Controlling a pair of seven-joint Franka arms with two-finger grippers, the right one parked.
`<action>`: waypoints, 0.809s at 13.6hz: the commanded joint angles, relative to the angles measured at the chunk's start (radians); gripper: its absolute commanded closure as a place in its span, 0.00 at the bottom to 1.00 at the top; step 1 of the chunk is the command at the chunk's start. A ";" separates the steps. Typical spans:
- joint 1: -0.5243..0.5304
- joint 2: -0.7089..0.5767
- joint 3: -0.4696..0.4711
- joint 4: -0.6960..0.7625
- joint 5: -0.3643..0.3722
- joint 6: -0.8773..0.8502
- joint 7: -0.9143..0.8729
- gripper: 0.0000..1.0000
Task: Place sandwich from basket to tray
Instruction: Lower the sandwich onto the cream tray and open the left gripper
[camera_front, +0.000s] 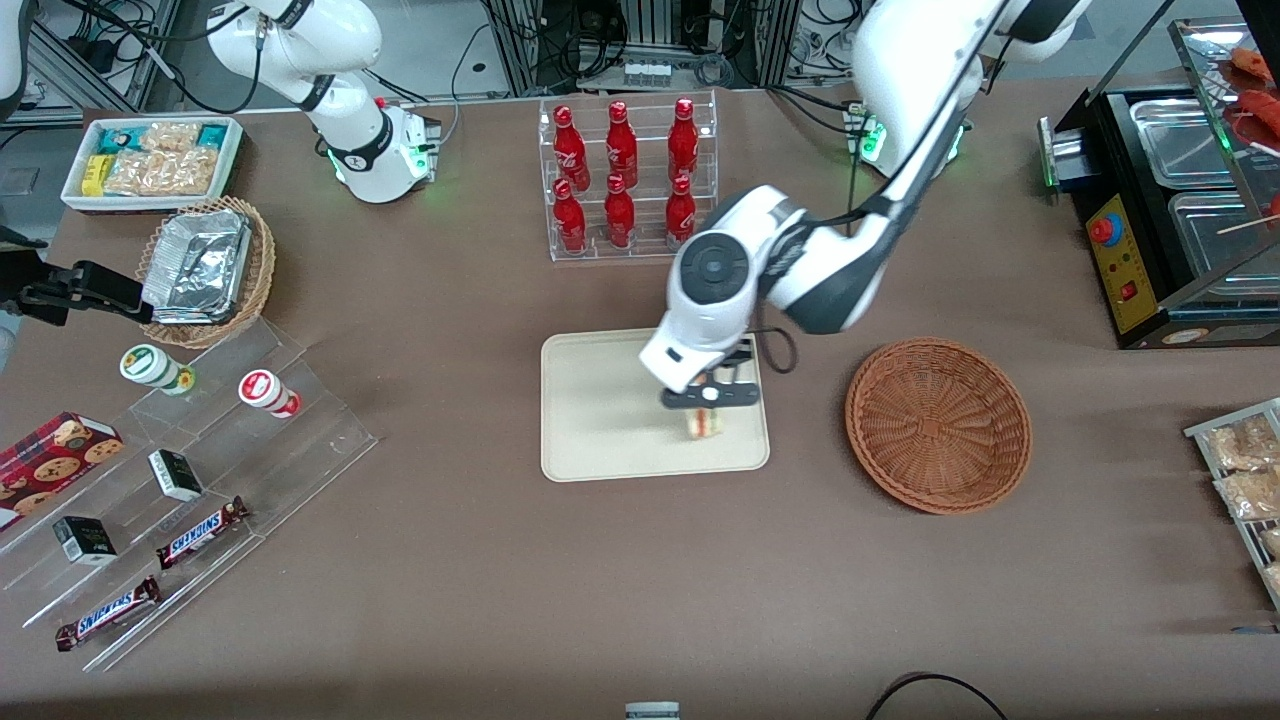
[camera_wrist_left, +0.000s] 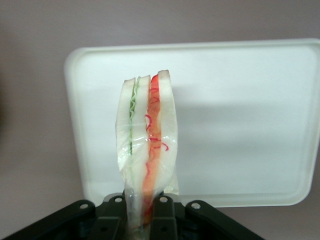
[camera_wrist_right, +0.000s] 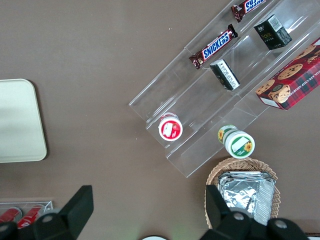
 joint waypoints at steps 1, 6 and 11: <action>-0.048 0.079 0.010 0.048 0.017 0.080 -0.045 1.00; -0.100 0.130 0.018 0.048 0.069 0.154 -0.098 1.00; -0.113 0.156 0.018 0.048 0.077 0.153 -0.118 0.88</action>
